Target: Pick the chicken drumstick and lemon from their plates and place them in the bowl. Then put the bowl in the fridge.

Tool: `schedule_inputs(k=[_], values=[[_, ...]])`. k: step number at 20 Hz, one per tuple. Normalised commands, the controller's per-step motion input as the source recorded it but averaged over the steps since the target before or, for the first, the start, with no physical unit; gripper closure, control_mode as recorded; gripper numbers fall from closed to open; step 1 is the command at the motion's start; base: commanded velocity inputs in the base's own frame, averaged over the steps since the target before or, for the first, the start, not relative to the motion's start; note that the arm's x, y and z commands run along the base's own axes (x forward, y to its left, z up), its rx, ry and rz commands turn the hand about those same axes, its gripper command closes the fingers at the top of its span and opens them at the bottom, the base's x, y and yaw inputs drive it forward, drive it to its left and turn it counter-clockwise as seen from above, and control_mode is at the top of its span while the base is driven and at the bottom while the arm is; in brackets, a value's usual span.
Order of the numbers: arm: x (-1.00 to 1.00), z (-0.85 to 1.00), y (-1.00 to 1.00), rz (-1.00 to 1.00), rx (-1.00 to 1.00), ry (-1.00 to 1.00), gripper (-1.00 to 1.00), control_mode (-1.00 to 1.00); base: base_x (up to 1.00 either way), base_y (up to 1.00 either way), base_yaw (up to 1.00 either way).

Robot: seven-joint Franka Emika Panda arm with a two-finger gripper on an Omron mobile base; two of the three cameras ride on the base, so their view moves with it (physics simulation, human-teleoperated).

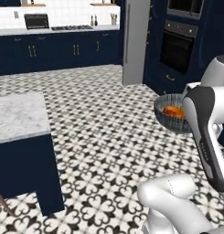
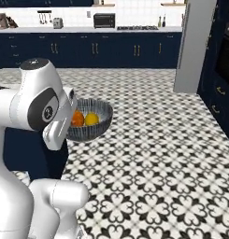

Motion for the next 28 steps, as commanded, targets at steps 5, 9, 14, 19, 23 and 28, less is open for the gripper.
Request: schedule_inputs(k=[5,9,14,19,23,28], values=[[0.00,0.00,0.00,0.00,0.00,0.00,1.00,1.00,0.47,-0.66,0.25],[0.00,0.00,0.00,0.00,0.00,0.00,1.00,1.00,0.65,-0.59,0.07],[0.00,0.00,0.00,0.00,0.00,0.00,1.00,1.00,0.83,-0.54,0.03],[0.00,0.00,0.00,0.00,0.00,0.00,1.00,1.00,0.98,-0.23,0.01],[0.00,0.00,0.00,0.00,0.00,0.00,1.00,1.00,1.00,-0.06,0.00],[0.00,0.00,0.00,0.00,0.00,0.00,1.00,1.00,1.00,-0.02,0.06]])
